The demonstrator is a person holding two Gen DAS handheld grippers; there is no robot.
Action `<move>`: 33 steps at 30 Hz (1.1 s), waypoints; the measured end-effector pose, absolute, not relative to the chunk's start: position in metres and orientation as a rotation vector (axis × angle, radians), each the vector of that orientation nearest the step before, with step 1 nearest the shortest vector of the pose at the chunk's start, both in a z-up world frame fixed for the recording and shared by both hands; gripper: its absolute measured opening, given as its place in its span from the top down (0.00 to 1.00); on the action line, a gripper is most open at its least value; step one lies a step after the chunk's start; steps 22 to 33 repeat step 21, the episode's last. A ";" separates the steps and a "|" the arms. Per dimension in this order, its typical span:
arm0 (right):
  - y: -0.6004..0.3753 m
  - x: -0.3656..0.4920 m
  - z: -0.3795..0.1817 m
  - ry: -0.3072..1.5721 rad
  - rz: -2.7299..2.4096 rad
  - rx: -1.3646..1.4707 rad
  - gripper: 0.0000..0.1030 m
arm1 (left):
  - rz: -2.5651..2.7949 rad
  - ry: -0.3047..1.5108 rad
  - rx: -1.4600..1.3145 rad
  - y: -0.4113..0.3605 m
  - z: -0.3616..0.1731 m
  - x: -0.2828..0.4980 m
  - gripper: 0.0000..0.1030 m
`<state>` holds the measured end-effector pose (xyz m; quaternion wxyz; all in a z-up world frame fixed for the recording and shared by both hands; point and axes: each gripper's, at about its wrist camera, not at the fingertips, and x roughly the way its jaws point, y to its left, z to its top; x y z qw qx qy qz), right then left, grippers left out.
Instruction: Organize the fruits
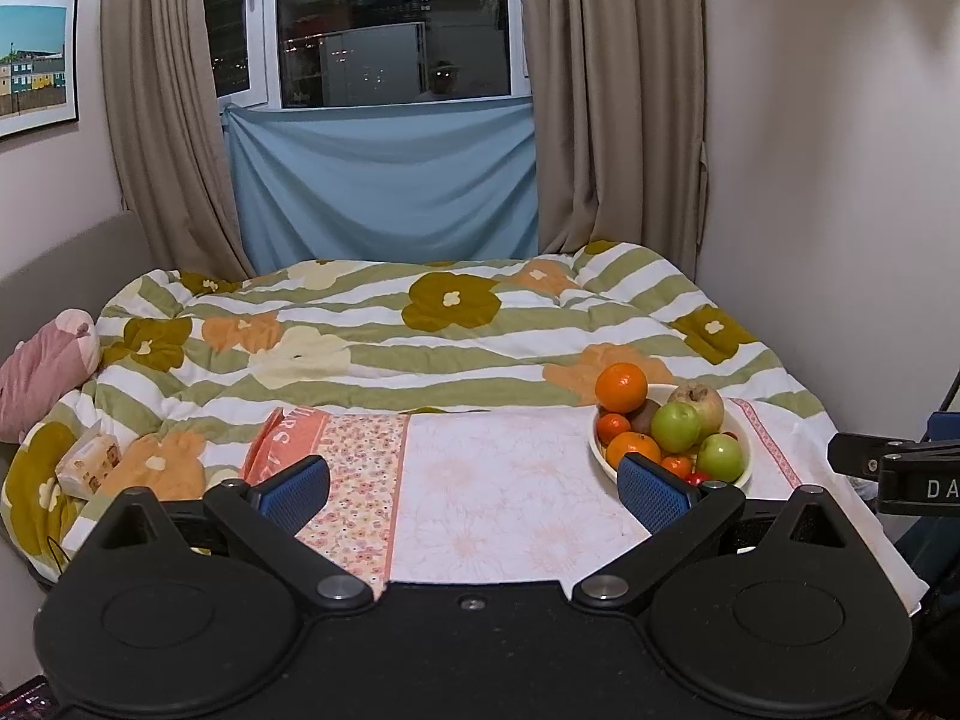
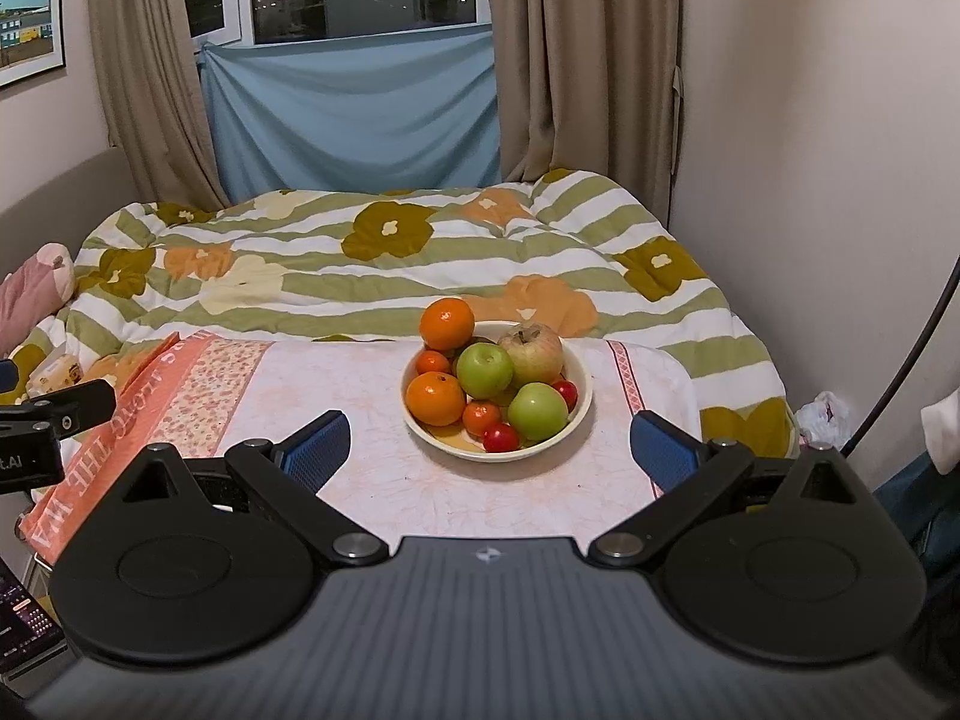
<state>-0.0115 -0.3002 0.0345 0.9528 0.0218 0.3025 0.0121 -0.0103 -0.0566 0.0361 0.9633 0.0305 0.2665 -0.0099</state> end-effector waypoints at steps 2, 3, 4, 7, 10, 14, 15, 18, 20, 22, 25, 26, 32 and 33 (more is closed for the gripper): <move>-0.300 -0.010 0.034 0.620 0.022 0.047 0.00 | -0.021 0.543 0.058 -0.056 0.036 -0.009 0.00; -0.300 -0.010 0.033 0.621 0.022 0.047 0.00 | -0.021 0.544 0.059 -0.055 0.036 -0.008 0.00; -0.300 -0.009 0.033 0.622 0.021 0.049 0.00 | -0.021 0.544 0.061 -0.055 0.036 -0.008 0.00; -0.300 -0.008 0.032 0.626 0.022 0.049 0.00 | -0.020 0.541 0.081 -0.058 0.035 -0.008 0.00; -0.299 -0.006 0.030 0.634 0.021 0.049 0.00 | -0.002 0.532 0.106 -0.059 0.033 -0.008 0.00; -0.299 -0.003 0.029 0.639 0.020 0.051 0.00 | 0.002 0.546 0.077 -0.055 0.030 -0.004 0.00; -0.298 -0.003 0.028 0.639 0.019 0.051 0.00 | 0.006 0.546 0.073 -0.053 0.030 -0.003 0.00; -0.298 -0.002 0.027 0.642 0.017 0.051 0.00 | 0.017 0.549 0.065 -0.050 0.028 0.000 0.00; -0.298 -0.001 0.026 0.646 0.019 0.050 0.00 | 0.023 0.550 0.059 -0.048 0.027 0.002 0.00; -0.297 0.001 0.024 0.650 0.021 0.050 0.00 | 0.027 0.552 0.057 -0.047 0.026 0.003 0.00; -0.297 0.001 0.024 0.650 0.021 0.050 0.00 | 0.027 0.552 0.057 -0.047 0.026 0.003 0.00; -0.297 0.001 0.024 0.650 0.021 0.050 0.00 | 0.027 0.552 0.057 -0.047 0.026 0.003 0.00; -0.297 0.001 0.024 0.650 0.021 0.050 0.00 | 0.027 0.552 0.057 -0.047 0.026 0.003 0.00; -0.297 0.001 0.024 0.650 0.021 0.050 0.00 | 0.027 0.552 0.057 -0.047 0.026 0.003 0.00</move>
